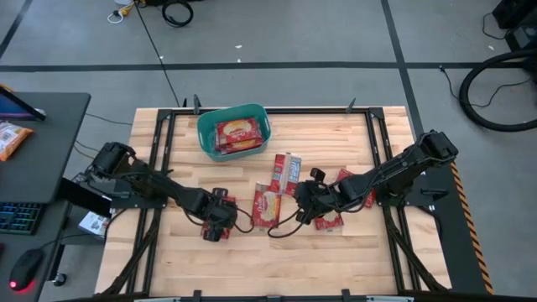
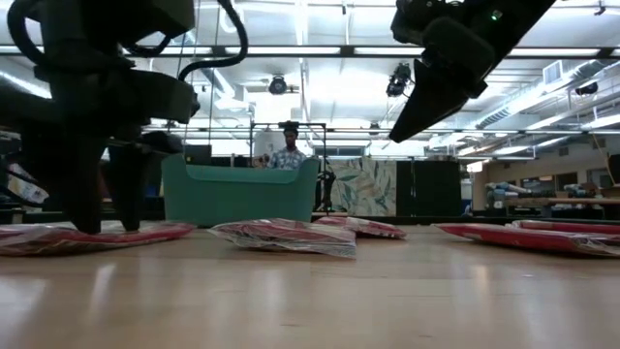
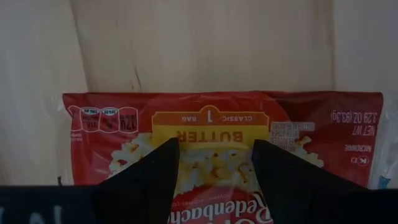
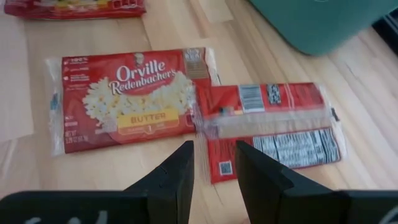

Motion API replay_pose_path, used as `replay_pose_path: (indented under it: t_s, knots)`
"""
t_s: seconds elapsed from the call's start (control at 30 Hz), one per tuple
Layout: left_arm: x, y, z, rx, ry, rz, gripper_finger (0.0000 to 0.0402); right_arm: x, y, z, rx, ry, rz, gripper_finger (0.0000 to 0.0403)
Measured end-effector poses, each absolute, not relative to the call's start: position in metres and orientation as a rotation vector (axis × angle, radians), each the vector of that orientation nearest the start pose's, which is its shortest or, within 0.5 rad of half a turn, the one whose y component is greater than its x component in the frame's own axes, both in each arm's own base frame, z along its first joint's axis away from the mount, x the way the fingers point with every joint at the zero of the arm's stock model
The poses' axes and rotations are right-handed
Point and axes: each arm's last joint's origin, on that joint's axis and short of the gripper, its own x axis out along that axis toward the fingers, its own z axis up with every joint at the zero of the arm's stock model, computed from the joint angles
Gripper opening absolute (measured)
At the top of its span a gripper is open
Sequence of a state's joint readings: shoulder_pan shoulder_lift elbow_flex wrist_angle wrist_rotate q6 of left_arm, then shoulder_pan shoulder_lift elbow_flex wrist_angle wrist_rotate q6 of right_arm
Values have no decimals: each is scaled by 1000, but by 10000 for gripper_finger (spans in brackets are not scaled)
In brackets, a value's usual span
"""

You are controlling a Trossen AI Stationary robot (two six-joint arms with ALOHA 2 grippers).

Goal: Sort popcorn bags into baskets
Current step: Put the red popcorn bag into the green bin

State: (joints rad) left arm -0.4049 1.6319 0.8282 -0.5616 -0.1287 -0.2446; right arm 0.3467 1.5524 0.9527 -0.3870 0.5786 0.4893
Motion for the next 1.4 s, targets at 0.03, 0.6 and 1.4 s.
replay_pose_path:
  t_s: [0.03,0.6,1.4]
  knots:
    - [247,-104,140,149,1326,-69,210,290,87,202,7,800,-416,121]
    - [200,-134,169,435,1445,-184,210,298,74,205,-38,782,-388,121]
    - [191,-129,138,952,1284,-445,203,303,76,208,-26,741,-347,121]
